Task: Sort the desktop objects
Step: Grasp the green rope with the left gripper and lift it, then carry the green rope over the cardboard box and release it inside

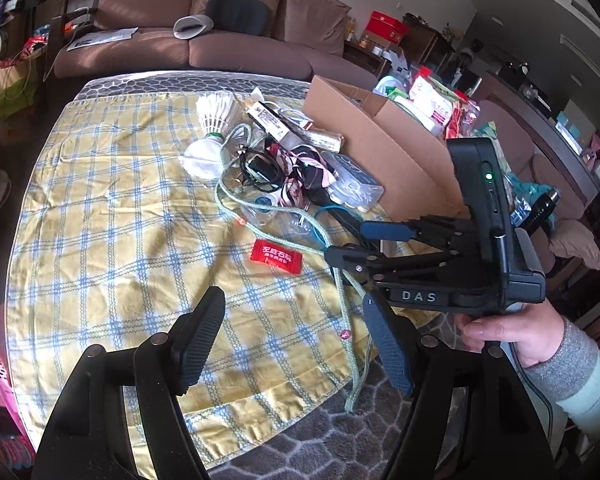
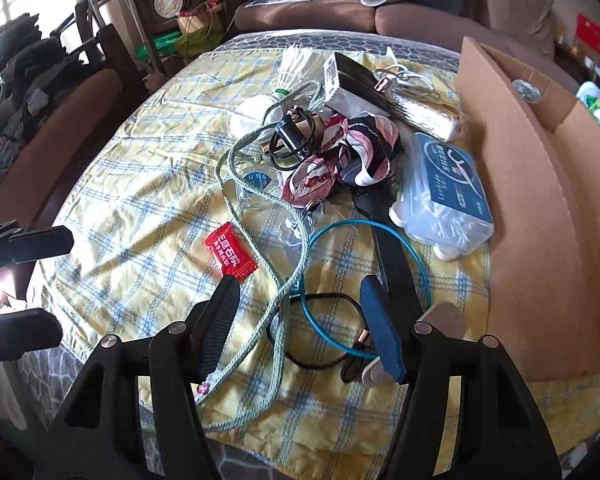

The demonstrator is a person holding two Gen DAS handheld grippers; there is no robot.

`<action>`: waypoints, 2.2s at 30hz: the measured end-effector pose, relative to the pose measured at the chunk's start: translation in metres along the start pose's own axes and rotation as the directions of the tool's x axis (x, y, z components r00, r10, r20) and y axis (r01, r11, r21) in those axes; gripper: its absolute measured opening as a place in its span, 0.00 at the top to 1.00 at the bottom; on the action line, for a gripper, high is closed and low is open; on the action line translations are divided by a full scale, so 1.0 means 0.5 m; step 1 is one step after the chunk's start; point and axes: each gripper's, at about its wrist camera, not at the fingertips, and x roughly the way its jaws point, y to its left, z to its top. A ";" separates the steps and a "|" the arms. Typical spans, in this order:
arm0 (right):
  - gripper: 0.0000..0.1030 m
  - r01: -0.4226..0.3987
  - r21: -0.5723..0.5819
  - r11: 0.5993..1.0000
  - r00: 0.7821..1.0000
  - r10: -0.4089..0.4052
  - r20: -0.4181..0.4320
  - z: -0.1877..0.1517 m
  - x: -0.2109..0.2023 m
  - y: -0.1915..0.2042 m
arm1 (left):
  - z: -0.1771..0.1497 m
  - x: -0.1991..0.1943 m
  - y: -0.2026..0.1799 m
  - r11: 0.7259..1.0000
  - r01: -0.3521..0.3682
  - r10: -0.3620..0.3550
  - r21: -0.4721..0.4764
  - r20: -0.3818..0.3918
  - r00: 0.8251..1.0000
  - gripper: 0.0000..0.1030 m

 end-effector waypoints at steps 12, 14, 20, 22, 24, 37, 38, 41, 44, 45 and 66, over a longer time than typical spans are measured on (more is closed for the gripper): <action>0.96 -0.061 -0.089 0.994 0.997 0.057 -0.055 0.008 0.040 0.019 | -0.005 0.024 0.025 0.999 0.024 -0.024 -0.024 -0.005 1.000 0.25; 0.96 -0.122 -0.025 0.992 0.992 0.121 -0.037 0.016 0.022 -0.002 | -0.006 0.023 0.015 0.999 0.031 -0.031 -0.012 -0.007 1.000 0.25; 0.96 -0.161 0.020 0.987 0.981 0.158 0.111 0.064 -0.113 -0.031 | 0.000 0.013 -0.026 0.998 0.048 -0.048 0.036 -0.008 0.999 0.22; 0.96 -0.165 0.008 0.986 0.973 0.162 0.166 0.092 -0.168 -0.029 | 0.009 0.008 -0.038 0.998 0.052 -0.052 0.041 -0.004 0.999 0.21; 0.96 -0.168 -0.011 0.986 0.962 0.166 0.218 0.124 -0.227 -0.024 | 0.026 -0.001 -0.050 0.998 0.048 -0.048 0.051 0.005 0.999 0.19; 0.96 -0.222 -0.108 0.969 0.857 0.246 0.453 0.267 -0.598 -0.013 | 0.300 -0.089 -0.197 0.970 0.025 -0.065 0.242 0.159 0.985 0.03; 0.96 -0.229 -0.115 0.967 0.848 0.256 0.465 0.270 -0.624 -0.014 | 0.319 -0.082 -0.211 0.964 0.006 -0.050 0.267 0.156 0.986 0.03; 0.96 -0.227 -0.133 0.965 0.831 0.263 0.490 0.274 -0.691 -0.008 | 0.363 -0.070 -0.241 0.950 -0.063 0.009 0.307 0.176 0.984 0.03; 0.96 -0.225 -0.137 0.965 0.815 0.264 0.516 0.269 -0.737 -0.017 | 0.395 -0.075 -0.245 0.955 -0.082 0.020 0.286 0.212 0.977 0.03; 0.96 -0.235 -0.134 0.963 0.809 0.271 0.522 0.266 -0.749 -0.023 | 0.405 -0.076 -0.245 0.958 -0.067 0.006 0.279 0.213 0.977 0.03; 0.96 -0.153 0.120 0.981 0.820 0.058 0.569 0.198 -0.781 -0.339 | 0.647 -0.163 -0.595 0.888 0.190 -0.278 0.419 0.160 0.947 0.90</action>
